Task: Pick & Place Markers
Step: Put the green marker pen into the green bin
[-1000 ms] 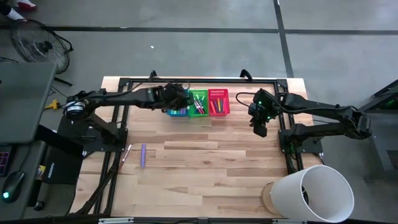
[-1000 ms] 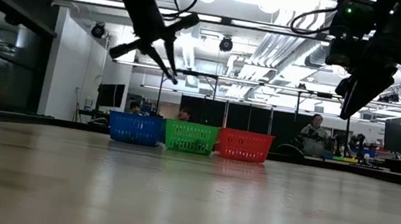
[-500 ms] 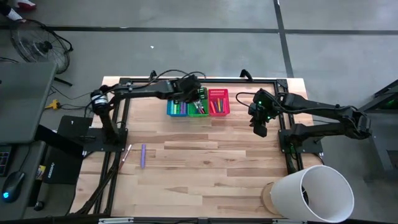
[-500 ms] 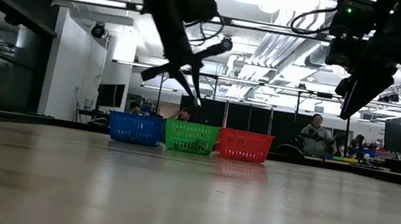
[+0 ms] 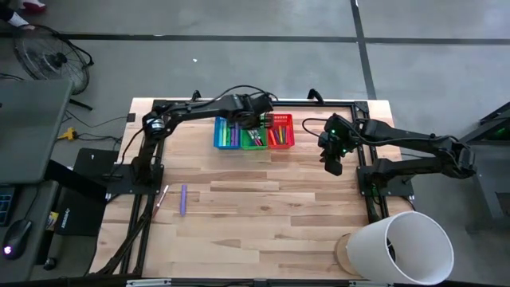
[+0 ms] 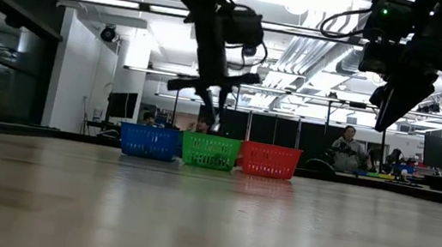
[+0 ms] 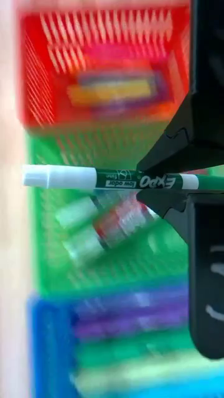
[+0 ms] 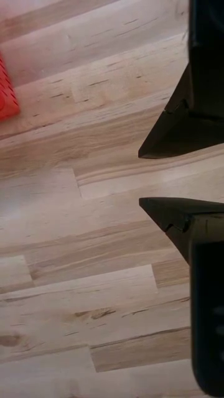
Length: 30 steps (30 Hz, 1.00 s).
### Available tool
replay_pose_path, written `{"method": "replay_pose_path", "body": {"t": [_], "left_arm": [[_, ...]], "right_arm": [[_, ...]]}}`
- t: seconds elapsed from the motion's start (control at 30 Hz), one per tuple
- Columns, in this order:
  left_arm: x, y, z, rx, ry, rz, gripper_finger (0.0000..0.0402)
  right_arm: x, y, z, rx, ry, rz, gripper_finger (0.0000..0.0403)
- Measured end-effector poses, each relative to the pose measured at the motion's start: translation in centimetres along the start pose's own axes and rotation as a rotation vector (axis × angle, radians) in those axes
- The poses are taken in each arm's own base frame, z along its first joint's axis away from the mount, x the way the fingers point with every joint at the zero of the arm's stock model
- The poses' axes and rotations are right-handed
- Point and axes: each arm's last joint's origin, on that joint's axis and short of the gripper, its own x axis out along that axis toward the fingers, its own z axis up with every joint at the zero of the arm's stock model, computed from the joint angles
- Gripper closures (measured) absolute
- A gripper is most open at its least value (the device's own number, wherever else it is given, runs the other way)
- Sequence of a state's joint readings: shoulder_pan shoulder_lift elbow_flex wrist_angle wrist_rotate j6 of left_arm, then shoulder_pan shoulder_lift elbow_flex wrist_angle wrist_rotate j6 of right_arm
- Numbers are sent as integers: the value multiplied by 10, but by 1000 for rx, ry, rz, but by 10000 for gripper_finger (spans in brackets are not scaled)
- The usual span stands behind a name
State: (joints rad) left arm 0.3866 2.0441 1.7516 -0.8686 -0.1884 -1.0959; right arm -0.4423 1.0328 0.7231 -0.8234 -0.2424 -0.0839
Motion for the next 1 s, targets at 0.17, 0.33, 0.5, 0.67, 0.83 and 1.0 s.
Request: {"method": "replay_pose_path", "body": {"t": [0.17, 0.33, 0.5, 0.67, 0.83, 1.0], "left_arm": [[4, 3, -3, 4, 17, 38, 381], [8, 6, -4, 9, 26, 71, 381], [7, 7, -4, 10, 9, 90, 365], [7, 7, -4, 17, 6, 95, 365], [7, 7, -4, 50, 7, 96, 357], [7, 7, -4, 63, 16, 91, 351]], "right_arm": [[0, 0, 0, 0, -1, 0, 304], [0, 0, 0, -1, -1, 0, 304], [0, 0, 0, -1, -1, 0, 304], [0, 0, 0, 0, -1, 0, 304], [0, 0, 0, 0, -1, 0, 304], [0, 0, 0, 0, 0, 0, 304]]}}
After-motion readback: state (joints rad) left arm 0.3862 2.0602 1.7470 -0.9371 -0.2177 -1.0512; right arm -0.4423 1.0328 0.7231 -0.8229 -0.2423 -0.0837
